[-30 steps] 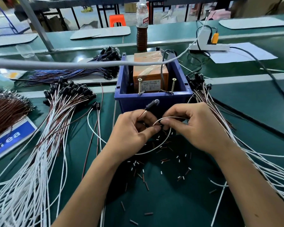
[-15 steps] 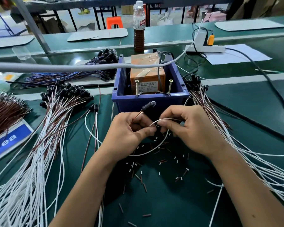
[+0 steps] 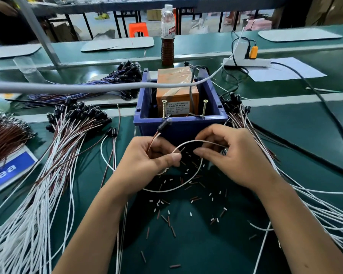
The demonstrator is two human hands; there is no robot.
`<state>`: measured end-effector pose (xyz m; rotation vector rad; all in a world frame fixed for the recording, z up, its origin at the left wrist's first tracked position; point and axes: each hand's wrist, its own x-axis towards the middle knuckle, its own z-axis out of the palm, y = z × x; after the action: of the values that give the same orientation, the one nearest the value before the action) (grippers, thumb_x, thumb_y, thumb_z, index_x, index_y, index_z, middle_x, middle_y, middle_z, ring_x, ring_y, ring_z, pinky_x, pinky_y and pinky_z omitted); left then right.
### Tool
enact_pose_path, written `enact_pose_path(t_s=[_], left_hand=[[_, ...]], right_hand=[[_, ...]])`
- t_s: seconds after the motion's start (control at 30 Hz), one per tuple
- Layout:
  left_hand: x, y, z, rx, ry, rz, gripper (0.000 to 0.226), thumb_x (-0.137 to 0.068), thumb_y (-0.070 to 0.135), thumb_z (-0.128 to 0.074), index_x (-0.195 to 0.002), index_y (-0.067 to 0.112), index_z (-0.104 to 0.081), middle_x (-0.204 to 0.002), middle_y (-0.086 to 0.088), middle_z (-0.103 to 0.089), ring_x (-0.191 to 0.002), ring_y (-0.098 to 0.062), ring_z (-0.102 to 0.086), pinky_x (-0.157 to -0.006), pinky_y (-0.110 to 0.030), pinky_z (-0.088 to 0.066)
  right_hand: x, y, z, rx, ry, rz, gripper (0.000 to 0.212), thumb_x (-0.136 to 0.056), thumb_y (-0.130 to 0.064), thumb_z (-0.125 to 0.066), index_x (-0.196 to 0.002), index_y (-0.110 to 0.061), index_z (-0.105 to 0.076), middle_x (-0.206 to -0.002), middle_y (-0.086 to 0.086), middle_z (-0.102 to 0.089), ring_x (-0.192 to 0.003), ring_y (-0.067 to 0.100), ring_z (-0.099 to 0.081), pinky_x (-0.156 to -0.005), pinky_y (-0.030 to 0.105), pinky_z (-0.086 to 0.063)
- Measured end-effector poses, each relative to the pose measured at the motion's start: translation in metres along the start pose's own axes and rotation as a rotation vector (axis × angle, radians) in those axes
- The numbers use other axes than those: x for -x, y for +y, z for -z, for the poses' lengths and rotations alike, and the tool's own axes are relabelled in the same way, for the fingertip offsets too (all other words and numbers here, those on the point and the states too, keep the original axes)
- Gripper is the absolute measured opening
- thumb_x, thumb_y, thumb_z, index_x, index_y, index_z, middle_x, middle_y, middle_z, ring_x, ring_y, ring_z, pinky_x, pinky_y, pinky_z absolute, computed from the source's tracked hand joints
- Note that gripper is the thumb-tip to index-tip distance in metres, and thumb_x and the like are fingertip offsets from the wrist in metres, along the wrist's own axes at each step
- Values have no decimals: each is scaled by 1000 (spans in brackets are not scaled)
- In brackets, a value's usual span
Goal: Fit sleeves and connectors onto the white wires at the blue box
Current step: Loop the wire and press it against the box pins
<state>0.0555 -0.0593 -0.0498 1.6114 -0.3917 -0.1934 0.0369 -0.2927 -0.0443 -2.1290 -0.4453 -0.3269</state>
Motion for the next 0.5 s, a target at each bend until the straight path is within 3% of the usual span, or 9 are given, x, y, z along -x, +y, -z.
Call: enact_pose_path(t_s=[0.07, 0.17, 0.27, 0.4, 0.5], left_hand=[[1, 1, 2, 118, 1, -17, 4, -81, 14, -80, -78, 15, -79, -69, -10, -71, -45, -5, -43, -44, -14, -32], [2, 3, 6, 255, -27, -45, 9, -77, 21, -81, -80, 14, -78, -70, -11, -69, -44, -5, -39, -44, -13, -29], [4, 5, 1, 326, -58, -25, 9, -76, 24, -80, -79, 16, -77, -71, -10, -68, -43, -4, -34, -43, -13, -28], [7, 5, -15, 403, -121, 0, 15, -77, 20, -78, -92, 17, -76, -71, -9, -66, -42, -3, -35, -42, -13, -29], [9, 3, -27, 439, -127, 11, 36, -77, 15, -80, -111, 17, -69, -72, -13, -66, -44, -4, -40, -42, -14, -30]], right_hand=[[0, 0, 3, -37, 17, -21, 10, -90, -24, -83, -95, -25, -75, -79, -8, -76, -70, 10, -72, -68, 22, -56], [0, -2, 10, -150, 40, -13, 10, -99, -22, -73, -90, -26, -76, -75, -3, -75, -56, 8, -63, -56, 21, -49], [1, -5, 10, -275, 39, -35, 18, -104, -26, -63, -95, -27, -78, -74, 3, -74, -47, 22, -50, -45, 35, -39], [1, -11, 2, -302, -3, -36, 22, -106, -21, -60, -96, -19, -79, -67, 5, -70, -52, 3, -54, -55, 12, -40], [0, -17, -6, -264, -57, -34, 24, -104, -27, -60, -90, -17, -76, -67, 1, -70, -58, 4, -61, -60, 14, -46]])
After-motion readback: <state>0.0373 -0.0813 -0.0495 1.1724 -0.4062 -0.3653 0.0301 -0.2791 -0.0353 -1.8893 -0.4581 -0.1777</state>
